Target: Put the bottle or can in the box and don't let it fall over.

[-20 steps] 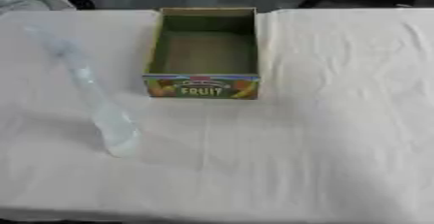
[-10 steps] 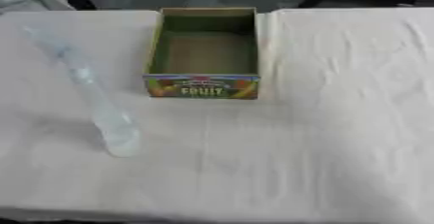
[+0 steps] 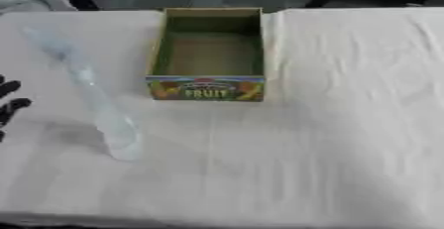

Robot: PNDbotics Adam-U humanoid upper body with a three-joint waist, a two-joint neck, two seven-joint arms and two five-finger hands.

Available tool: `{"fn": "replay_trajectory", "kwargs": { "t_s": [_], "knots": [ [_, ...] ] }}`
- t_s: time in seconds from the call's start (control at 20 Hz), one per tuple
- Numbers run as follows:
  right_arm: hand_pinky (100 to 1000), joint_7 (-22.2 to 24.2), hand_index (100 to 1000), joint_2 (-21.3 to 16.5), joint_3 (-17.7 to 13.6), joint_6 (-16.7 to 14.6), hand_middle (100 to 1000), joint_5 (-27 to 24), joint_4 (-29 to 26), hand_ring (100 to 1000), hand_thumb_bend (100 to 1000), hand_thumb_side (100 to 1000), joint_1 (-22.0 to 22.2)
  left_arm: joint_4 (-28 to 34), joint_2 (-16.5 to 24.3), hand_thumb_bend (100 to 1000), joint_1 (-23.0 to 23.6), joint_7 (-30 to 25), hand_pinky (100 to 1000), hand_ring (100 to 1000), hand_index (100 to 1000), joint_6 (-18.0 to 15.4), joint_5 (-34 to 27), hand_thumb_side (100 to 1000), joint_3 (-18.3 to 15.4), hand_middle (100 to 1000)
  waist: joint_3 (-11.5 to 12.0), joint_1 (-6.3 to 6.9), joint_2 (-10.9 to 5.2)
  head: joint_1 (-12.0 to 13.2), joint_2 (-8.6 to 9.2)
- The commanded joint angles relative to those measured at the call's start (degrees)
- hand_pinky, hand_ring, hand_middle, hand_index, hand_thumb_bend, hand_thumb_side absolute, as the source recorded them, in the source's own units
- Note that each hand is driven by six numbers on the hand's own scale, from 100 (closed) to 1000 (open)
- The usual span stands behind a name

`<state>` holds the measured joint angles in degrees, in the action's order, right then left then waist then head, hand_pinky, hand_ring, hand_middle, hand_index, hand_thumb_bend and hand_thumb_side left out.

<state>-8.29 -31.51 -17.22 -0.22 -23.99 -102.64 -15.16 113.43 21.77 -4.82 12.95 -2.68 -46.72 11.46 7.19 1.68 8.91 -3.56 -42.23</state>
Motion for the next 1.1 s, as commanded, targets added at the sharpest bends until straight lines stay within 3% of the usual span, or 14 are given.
{"fn": "replay_trajectory", "kwargs": {
  "t_s": [0.05, 0.1, 0.5, 0.8, 1.1],
  "knots": [
    [802, 0.1, 963, -1.3, -0.2, 0.0, 1000, -0.1, -1.2, 895, 100, 699, -0.8, 1.2, 0.1, 738, -0.9, -0.9, 196, 328, 1000, 1.9, -2.9, 649, 1.1, 420, -0.1, -0.08, -0.73, 0.4, 0.26],
    [802, 0.1, 963, -1.3, -0.2, 0.0, 1000, -0.1, -1.2, 895, 100, 699, -0.8, 1.2, 0.1, 734, -1.0, -1.5, 115, 278, 1000, 2.6, -3.7, 654, 1.4, 411, -0.1, -0.08, -0.75, 0.4, 0.24],
    [802, 0.2, 963, -1.3, -0.1, 0.1, 1000, -0.2, -1.2, 895, 100, 699, -0.8, 1.2, 0.1, 711, -2.1, -3.6, 100, 155, 1000, 6.8, -11.1, 657, 3.0, 308, -0.1, 0.03, -0.87, 1.0, 0.22],
    [802, 0.2, 963, -1.2, -0.1, 0.1, 1000, -0.2, -1.2, 895, 100, 700, -0.7, 1.2, -0.9, 695, -2.9, 0.8, 100, 101, 1000, 4.8, -16.3, 650, 3.7, 257, -0.2, 0.11, -0.96, 1.0, 0.17],
    [802, 0.2, 963, -1.2, -0.1, 0.2, 1000, -0.2, -1.2, 895, 100, 700, -0.7, 1.2, -1.3, 669, -3.2, 4.0, 100, 112, 1000, 3.7, -21.9, 657, 4.0, 280, -0.2, 0.19, -0.97, 1.2, 0.28]
  ]
}}
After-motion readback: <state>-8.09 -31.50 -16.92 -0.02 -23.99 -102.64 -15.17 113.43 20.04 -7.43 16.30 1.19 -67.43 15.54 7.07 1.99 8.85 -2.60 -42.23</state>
